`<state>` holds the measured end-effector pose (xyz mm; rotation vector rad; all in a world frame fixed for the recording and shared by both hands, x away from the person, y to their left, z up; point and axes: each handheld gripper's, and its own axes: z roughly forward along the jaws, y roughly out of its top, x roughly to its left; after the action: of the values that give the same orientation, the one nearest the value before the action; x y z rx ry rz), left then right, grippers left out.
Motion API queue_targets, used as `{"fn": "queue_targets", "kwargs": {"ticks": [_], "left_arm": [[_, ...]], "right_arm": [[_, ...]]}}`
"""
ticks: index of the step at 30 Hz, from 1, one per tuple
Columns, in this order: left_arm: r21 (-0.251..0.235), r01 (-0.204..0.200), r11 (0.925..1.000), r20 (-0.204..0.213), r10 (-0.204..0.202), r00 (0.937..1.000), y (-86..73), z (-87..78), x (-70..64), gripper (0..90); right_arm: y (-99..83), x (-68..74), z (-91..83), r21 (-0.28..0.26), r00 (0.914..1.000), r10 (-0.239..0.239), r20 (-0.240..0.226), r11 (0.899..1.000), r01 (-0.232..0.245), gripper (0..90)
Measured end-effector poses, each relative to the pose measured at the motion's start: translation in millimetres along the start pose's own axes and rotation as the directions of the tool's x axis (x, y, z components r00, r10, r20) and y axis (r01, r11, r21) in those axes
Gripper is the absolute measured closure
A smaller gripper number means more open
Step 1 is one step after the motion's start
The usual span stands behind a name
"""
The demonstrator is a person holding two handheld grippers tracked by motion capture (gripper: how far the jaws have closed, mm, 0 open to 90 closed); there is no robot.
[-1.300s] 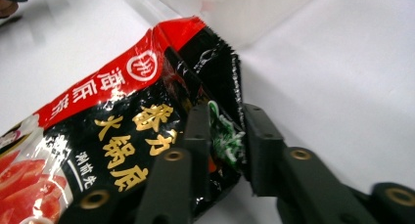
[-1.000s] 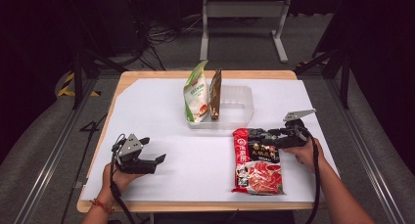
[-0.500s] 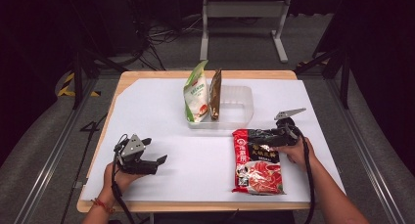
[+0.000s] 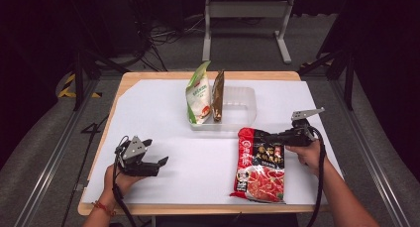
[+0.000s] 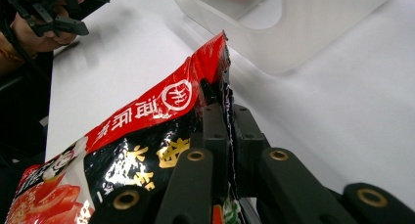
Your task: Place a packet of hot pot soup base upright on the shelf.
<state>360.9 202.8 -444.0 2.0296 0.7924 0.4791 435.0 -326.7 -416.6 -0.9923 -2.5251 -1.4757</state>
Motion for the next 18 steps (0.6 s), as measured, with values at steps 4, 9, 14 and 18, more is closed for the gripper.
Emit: {"fn": "queue_targets", "kwargs": {"ticks": [4,9,14,18], "left_arm": [[-0.003,0.011,0.9999,-0.006,-0.011,0.9999,-0.3,-1.3,0.5,13.7],[-0.004,0.001,1.0,-0.006,-0.001,1.0,0.4,-0.9,-0.4,13.6],[-0.01,-0.002,1.0,-0.011,0.001,0.9999,0.7,-1.7,-0.3,13.6],[-0.011,0.005,0.9999,-0.008,-0.006,0.9999,0.6,-2.2,-0.7,13.6]], "right_arm": [[5.5,15.2,-10.5,-0.033,0.9991,-0.038,0.017,0.999,0.038,87.3],[14.2,35.7,-22.0,-0.068,0.9957,-0.086,0.033,0.994,0.088,87.6],[21.4,52.3,-28.9,-0.096,0.9924,-0.116,0.043,0.988,0.119,87.7],[25.5,60.6,-33.4,-0.12,0.9904,-0.131,0.044,0.983,0.135,87.8]]}}
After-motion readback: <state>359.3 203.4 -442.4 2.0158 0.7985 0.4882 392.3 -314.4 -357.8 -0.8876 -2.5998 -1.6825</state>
